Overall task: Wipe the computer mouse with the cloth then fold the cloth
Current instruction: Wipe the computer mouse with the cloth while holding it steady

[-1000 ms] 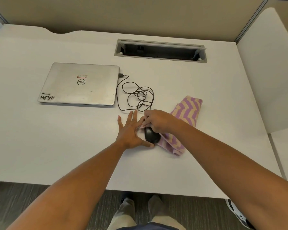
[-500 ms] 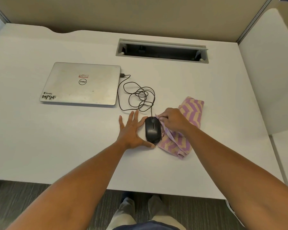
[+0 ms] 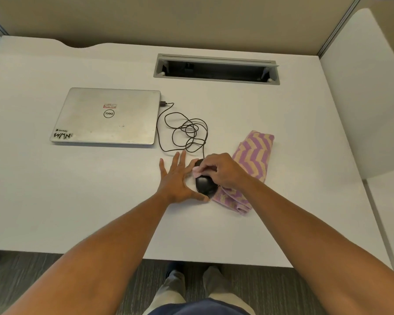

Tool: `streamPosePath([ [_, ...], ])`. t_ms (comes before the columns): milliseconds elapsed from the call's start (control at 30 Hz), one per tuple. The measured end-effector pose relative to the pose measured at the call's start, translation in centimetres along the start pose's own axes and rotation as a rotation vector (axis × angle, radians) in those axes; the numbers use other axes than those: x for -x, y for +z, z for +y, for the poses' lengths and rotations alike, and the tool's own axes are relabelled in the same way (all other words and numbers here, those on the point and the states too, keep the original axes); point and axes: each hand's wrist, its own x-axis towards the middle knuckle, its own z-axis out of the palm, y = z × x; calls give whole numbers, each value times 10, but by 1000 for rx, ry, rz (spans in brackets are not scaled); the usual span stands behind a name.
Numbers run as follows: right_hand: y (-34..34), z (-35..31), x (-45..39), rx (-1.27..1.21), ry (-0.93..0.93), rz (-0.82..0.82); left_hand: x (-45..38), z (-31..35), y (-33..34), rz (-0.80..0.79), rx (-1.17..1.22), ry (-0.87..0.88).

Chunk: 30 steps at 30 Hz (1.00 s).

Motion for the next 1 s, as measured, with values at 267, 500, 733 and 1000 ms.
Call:
streamPosePath([
  [267, -3, -3, 19, 137, -53, -277, 0, 1, -2, -10, -39, -4],
  [500, -20, 6, 26, 261, -27, -342, 0, 1, -2, -21, -64, -13],
  [733, -25, 21, 15, 123, 143, -42, -1, 0, -1, -18, -20, -18],
  [1000, -9, 19, 11, -155, 302, 207, -1, 0, 0, -1, -22, -9],
])
